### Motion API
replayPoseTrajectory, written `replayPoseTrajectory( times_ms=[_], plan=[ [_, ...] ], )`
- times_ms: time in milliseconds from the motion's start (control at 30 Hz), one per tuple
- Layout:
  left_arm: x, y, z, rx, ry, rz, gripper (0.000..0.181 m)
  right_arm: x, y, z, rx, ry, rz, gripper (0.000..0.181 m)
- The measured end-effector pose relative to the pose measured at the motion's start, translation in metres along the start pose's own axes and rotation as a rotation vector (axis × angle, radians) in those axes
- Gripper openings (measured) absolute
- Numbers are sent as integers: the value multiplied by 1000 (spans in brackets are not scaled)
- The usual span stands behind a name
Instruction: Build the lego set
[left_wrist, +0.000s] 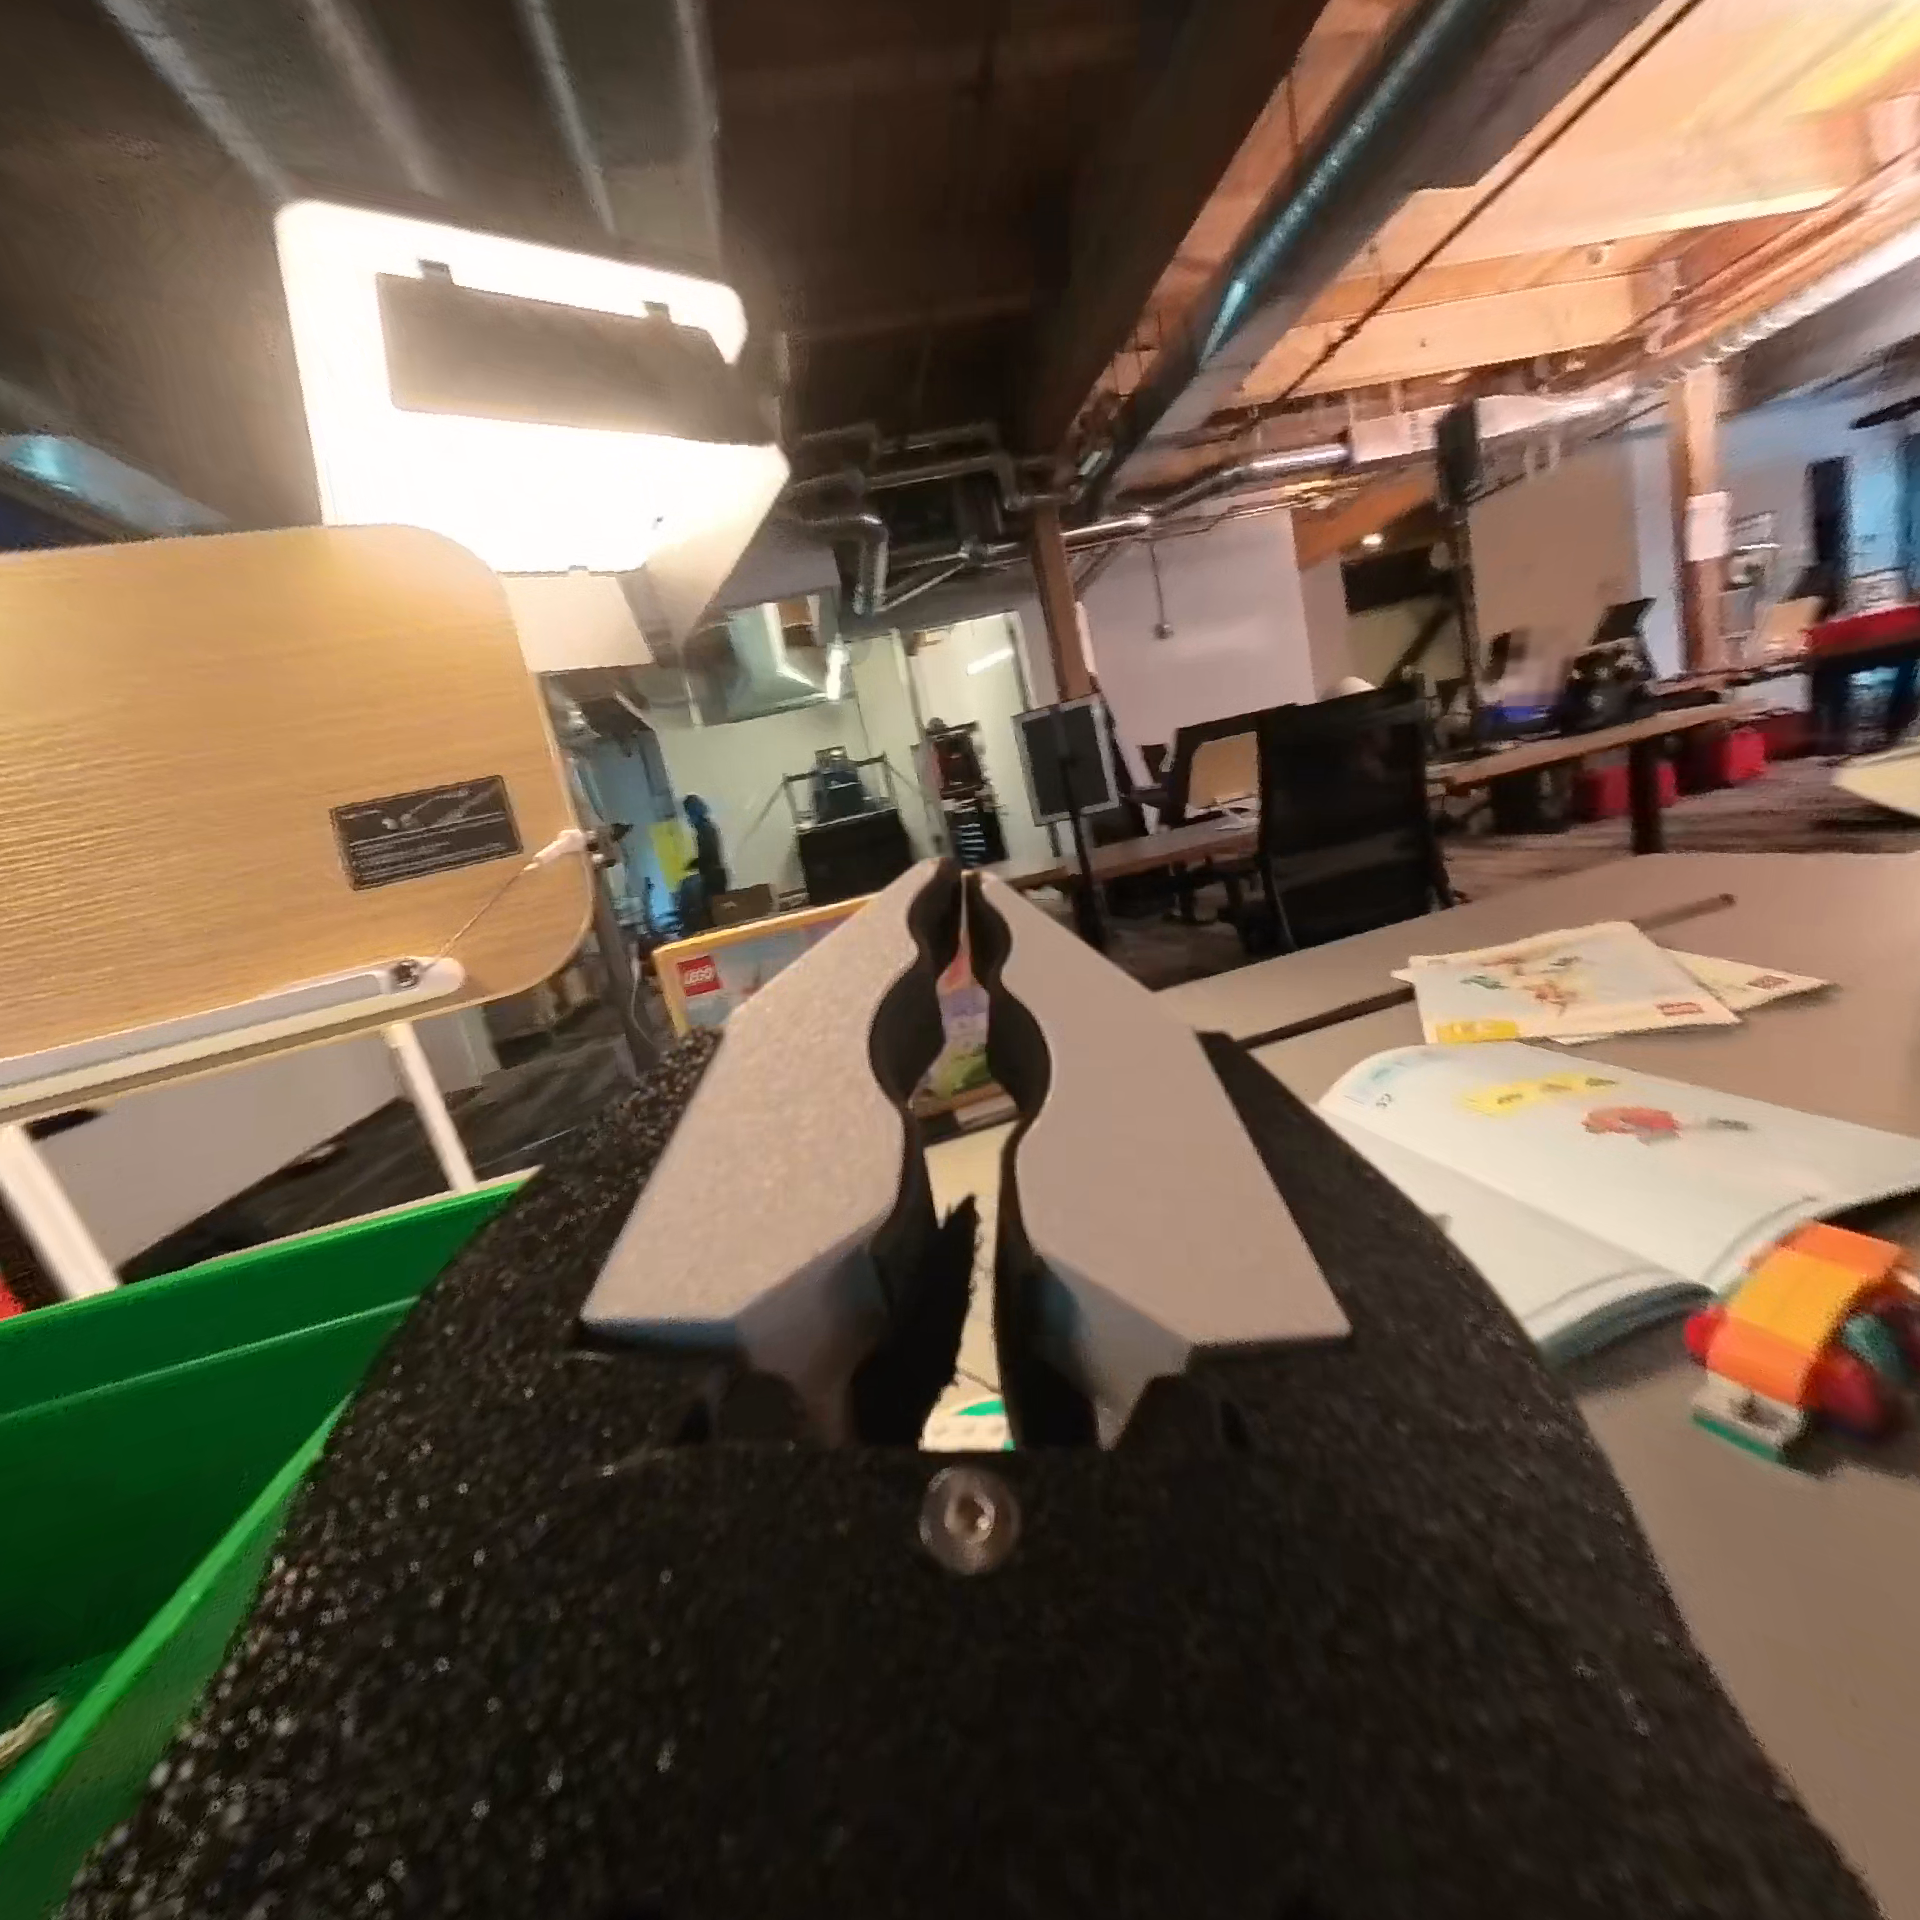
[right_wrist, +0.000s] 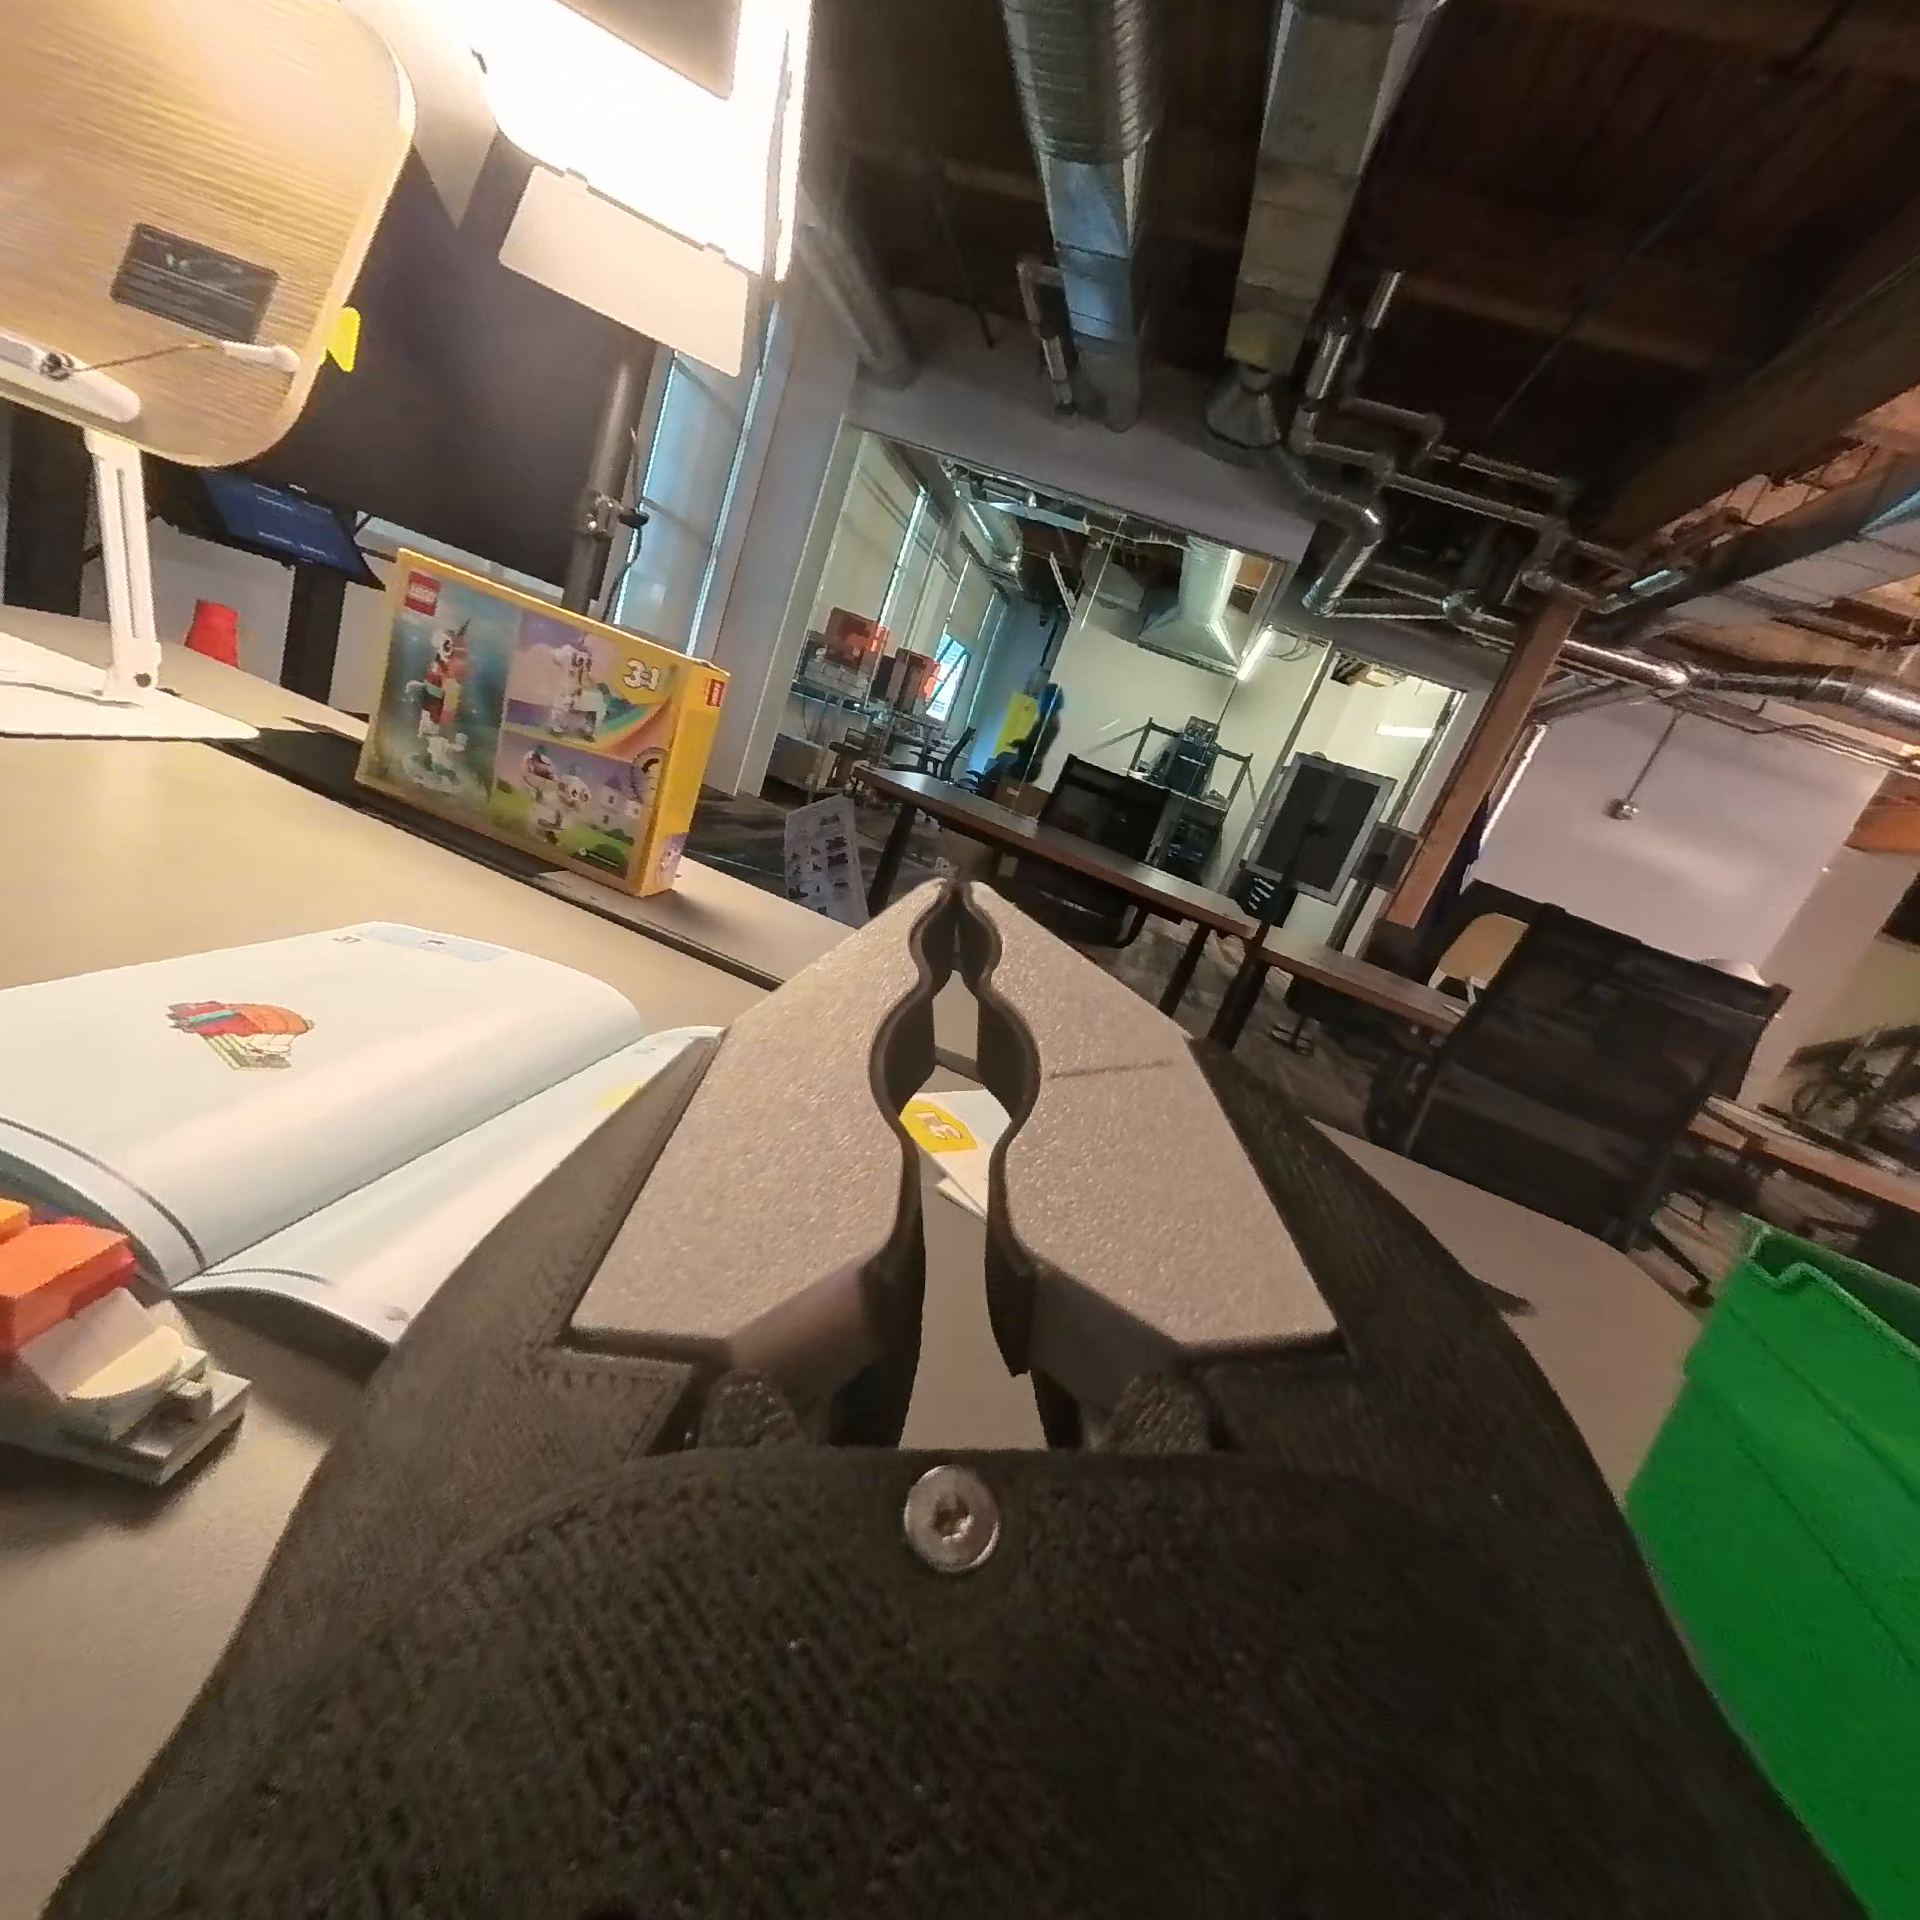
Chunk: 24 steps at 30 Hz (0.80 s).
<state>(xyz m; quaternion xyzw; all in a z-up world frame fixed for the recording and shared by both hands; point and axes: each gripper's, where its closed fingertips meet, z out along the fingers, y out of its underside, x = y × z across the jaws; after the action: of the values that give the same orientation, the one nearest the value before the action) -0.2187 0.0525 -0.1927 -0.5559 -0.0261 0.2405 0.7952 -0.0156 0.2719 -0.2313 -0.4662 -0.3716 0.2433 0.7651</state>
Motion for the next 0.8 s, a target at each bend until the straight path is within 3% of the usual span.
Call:
replayPoseTrajectory(
  times_ms=[67, 200, 400, 467, 500, 533, 800],
  plan=[
    [5, 4, -4, -57, 73, -35, 0, 0, 0, 0, 1, -3, 5, 0],
    [14, 10, -20, -143, 164, -109, 40, 2, 5, 4, -26, 18, -3, 0],
    [33, 6, -42, -165, 302, -61, 58, -1, 10, 6, -62, 28, -70, 0],
    [58, 12, -48, -259, 467, -174, 113, -1, 11, 6, -66, 27, -72, 0],
    [71, 18, -54, -332, 555, -237, 130, -1, 11, 7, -69, 27, -75, 0],
    [78, 24, -60, -379, 603, -264, 136, -2, 11, 7, -70, 24, -78, 0],
    [78, 23, -90, -393, 615, -226, 110, -12, 8, 8, -42, -38, -58, 0]
  ],
)
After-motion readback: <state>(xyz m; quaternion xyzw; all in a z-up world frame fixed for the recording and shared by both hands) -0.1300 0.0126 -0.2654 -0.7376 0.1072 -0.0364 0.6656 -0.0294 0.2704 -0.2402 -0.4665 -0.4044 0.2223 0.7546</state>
